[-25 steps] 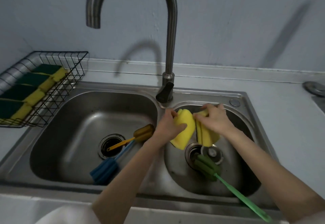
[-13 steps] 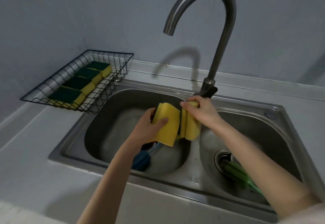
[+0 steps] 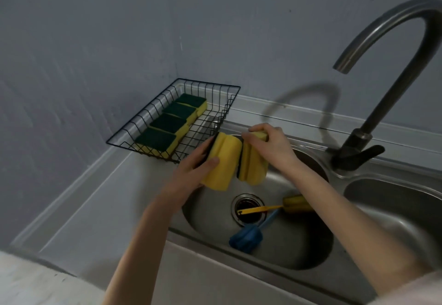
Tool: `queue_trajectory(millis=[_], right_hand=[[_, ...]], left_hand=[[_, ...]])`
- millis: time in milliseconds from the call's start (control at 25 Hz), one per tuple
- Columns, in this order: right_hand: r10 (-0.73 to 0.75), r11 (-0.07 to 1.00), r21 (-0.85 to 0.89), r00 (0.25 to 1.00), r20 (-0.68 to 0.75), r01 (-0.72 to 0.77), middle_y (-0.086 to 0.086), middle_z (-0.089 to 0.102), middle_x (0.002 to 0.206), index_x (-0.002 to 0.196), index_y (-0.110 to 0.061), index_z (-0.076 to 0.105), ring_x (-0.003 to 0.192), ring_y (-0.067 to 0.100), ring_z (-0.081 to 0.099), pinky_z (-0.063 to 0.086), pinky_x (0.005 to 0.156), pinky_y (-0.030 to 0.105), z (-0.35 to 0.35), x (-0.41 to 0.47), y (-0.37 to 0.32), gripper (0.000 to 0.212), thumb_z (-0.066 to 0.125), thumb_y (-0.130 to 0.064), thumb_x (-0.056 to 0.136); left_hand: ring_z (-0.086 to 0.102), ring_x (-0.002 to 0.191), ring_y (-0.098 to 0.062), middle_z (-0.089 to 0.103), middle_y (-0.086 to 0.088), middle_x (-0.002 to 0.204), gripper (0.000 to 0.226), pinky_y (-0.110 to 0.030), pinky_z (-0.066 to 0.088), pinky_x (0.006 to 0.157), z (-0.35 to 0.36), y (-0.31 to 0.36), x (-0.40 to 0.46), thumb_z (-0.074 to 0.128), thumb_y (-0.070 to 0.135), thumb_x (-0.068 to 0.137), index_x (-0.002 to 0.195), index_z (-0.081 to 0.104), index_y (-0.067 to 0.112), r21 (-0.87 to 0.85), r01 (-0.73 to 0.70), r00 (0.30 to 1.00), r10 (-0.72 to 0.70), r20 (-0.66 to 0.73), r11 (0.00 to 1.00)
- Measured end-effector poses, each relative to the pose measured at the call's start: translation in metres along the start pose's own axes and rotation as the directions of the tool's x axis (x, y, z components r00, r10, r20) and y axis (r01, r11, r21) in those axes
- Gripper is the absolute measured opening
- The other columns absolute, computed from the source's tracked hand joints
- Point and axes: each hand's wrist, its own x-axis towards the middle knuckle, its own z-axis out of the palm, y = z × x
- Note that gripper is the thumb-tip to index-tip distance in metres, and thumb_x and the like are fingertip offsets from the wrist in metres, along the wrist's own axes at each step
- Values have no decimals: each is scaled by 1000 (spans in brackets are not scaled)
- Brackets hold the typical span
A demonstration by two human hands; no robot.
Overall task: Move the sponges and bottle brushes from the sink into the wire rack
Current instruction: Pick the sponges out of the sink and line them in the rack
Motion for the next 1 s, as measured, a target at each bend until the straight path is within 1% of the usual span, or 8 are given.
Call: queue_trajectory(millis=[120,240,400,640,720,840,920,1000], right_hand=[[18,996,92,1000,-5,-18,10,51,120,117,-18,56,99,18,54,41,65,16,20,11,-19,43,58,-45,83],[78,982,173,997,-10,-75,5,58,111,117,-17,56,85,11,56,43,64,18,36,25,-35,45,57,-46,83],[124,974,194,992,-19,-118,5,60,113,117,-21,56,102,21,57,45,82,31,46,45,-55,46,55,-52,82],[59,975,213,996,67,-72,-3,56,97,127,-18,48,81,7,56,46,68,16,60,77,-80,53,67,-34,80],[73,979,178,986,149,-100,-7,56,96,132,-16,42,84,7,57,47,69,14,67,88,-82,60,69,-28,79],[106,986,107,977,182,-127,4,58,114,132,-13,44,99,16,59,51,84,24,73,105,-86,58,66,-30,81],[99,989,94,988,117,-111,8,57,121,127,-13,50,107,22,58,50,95,34,76,120,-87,52,63,-36,82],[85,994,63,996,3,-85,5,56,117,123,-13,52,107,21,55,46,91,31,78,140,-87,50,60,-41,83]], left_hand=[[44,118,-16,37,13,129,40,-36,48,90,-28,6,9,48,27,89,110,33,58,-19,-6,1000,6,6,1000],[47,113,-13,35,12,134,52,-27,52,78,-52,14,19,50,37,81,124,28,56,3,-9,997,9,76,1000],[52,102,-4,46,20,119,53,-28,55,79,-80,31,37,48,45,75,121,27,56,20,-45,992,42,122,999],[55,95,-6,50,21,105,40,-29,50,84,-117,46,75,45,38,86,123,33,48,106,-86,996,82,43,991],[55,98,-14,50,14,105,41,-33,48,91,-127,46,85,47,38,87,125,34,42,148,-52,999,50,18,988],[55,89,-10,51,11,101,33,-24,48,78,-139,45,99,47,35,89,120,38,38,177,-47,999,51,-19,983],[55,90,-11,50,5,109,43,-22,46,72,-146,44,112,48,35,89,130,39,28,236,-53,996,68,-57,970],[53,86,-7,48,4,111,46,-18,41,63,-154,41,124,48,33,89,133,39,24,290,-62,991,95,-99,955]])
